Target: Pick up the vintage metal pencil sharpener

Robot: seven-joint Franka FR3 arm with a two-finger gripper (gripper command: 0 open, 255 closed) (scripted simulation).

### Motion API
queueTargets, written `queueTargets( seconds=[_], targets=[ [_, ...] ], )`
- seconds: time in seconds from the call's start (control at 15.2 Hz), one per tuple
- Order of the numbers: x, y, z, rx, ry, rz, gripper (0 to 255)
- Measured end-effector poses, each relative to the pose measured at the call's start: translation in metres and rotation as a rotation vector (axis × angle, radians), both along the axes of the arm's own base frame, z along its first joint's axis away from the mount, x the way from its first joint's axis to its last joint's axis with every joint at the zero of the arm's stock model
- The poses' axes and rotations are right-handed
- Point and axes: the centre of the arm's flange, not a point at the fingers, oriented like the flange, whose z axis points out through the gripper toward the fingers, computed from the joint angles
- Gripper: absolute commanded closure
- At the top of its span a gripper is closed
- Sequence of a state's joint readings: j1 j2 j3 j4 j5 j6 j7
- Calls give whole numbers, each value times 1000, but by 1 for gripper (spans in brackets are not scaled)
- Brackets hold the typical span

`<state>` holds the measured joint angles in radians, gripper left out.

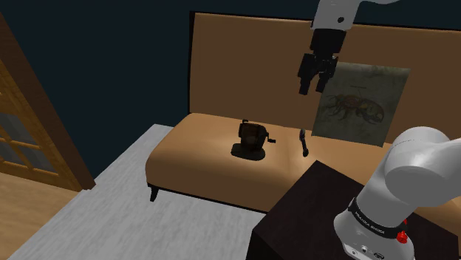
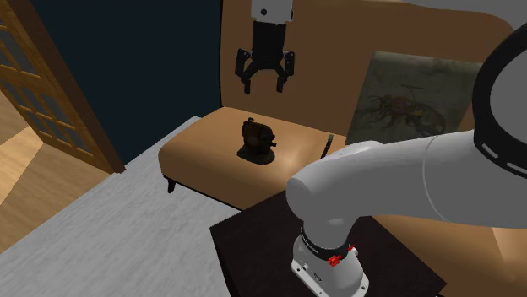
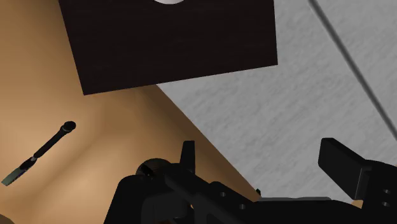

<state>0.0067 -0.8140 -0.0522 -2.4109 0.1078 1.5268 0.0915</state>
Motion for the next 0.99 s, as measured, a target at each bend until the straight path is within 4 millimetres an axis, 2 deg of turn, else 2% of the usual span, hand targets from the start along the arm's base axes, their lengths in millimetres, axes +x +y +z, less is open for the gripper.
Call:
queueTargets(
  seconds=[0.07, 0.2, 0.99],
  targets=[
    [0, 0, 0, 0, 0, 0, 0],
    [7, -8, -13, -2, 0, 11, 0],
    [79, -70, -129, -26, -9, 124, 0]
  ],
)
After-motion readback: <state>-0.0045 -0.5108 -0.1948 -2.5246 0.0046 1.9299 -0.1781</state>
